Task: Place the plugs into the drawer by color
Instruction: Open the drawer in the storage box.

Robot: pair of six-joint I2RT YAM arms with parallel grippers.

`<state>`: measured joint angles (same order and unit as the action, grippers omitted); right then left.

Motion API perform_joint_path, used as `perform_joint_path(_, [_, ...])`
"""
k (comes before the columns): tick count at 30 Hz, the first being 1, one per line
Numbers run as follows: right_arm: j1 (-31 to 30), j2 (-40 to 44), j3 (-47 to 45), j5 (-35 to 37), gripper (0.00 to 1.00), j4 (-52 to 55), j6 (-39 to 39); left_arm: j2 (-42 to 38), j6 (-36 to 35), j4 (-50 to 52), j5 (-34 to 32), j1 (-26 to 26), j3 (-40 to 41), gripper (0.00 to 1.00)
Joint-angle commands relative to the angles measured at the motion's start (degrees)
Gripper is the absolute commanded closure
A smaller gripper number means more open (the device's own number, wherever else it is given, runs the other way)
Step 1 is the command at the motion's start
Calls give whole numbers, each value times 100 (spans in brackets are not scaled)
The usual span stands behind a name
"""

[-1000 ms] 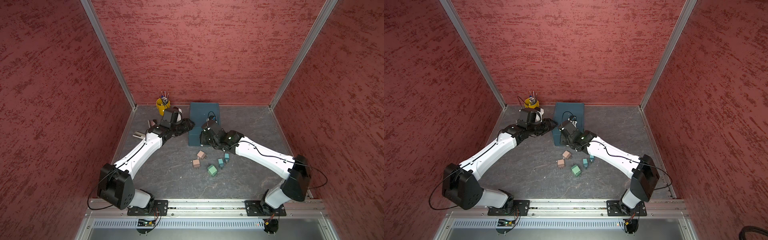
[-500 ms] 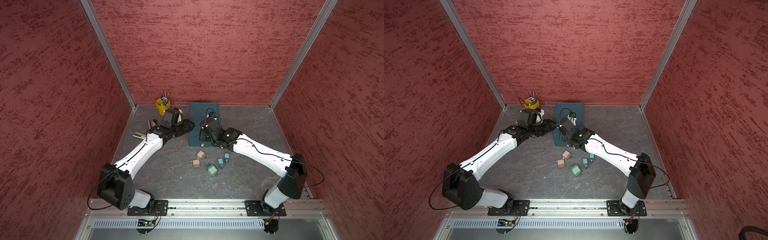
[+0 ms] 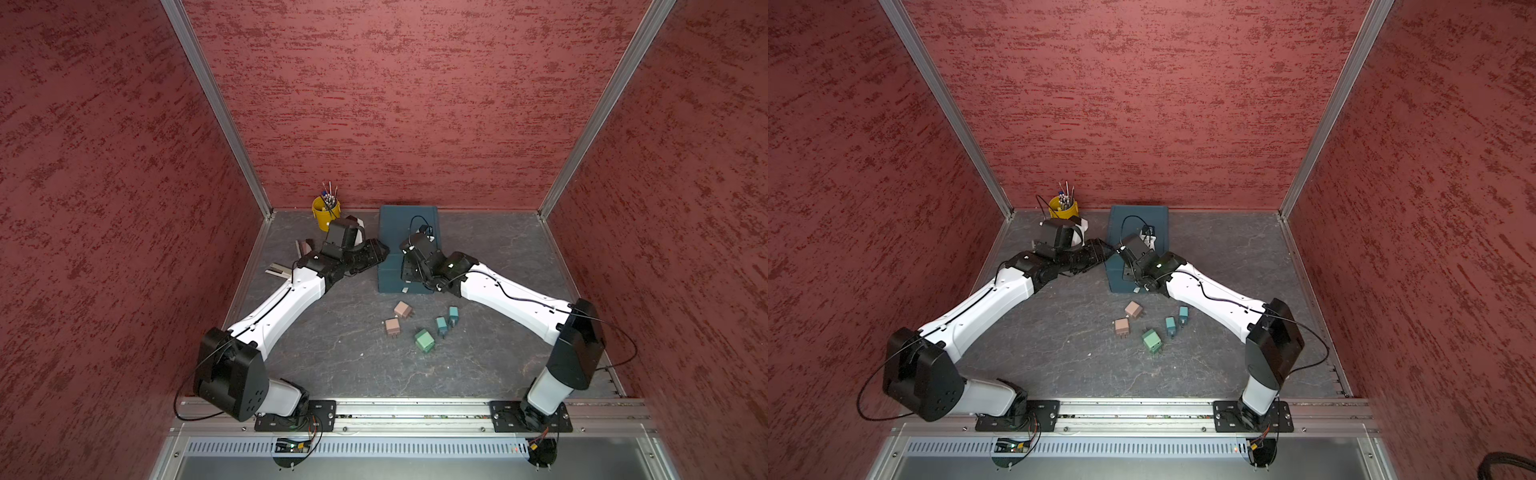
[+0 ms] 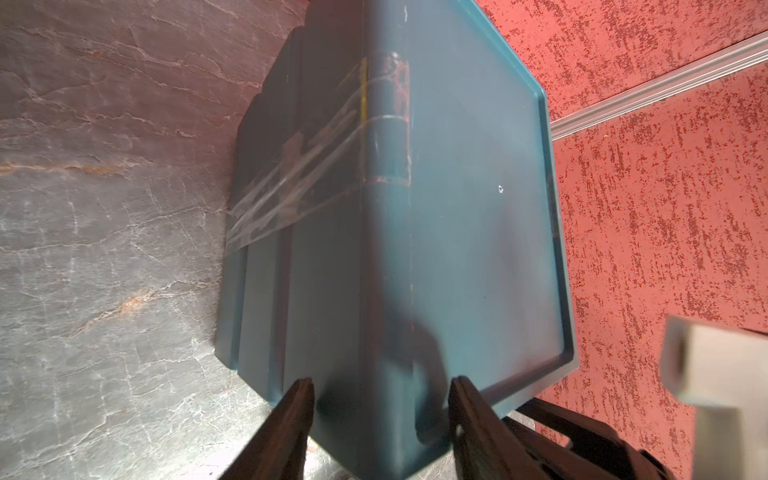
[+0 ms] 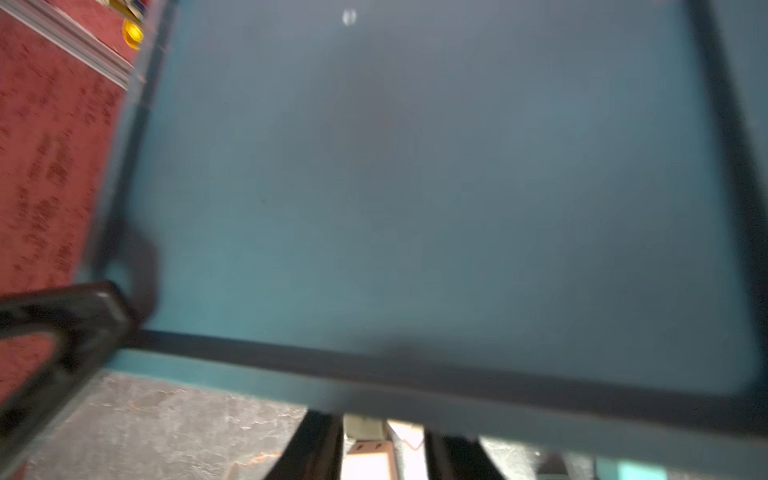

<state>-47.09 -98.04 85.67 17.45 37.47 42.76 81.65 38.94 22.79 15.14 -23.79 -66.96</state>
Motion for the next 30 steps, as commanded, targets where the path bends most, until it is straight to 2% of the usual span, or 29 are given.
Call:
perform_joint_path(1, [40,-6,99,-32,81,-38,-38,-135,-104,41,-31,-25,69,45])
perform_joint_path(3, [38,17,86,1,97,-22,-65,-131,-101,47,-46,-25,69,45])
perform_joint_path(4, [35,29,83,12,100,11,-75,-128,-93,49,-54,-29,69,45])
perform_joint_path(10, [12,305,-361,-65,100,-16,-76,-107,-48,67,-126,-29,69,47])
perform_joint_path(18, [-344,1414,-1533,-59,100,-85,17,-5,74,205,-387,-29,16,50])
perform_joint_path(30, [-809,2627,-2513,-106,100,464,445,71,130,258,-512,-3,-27,52])
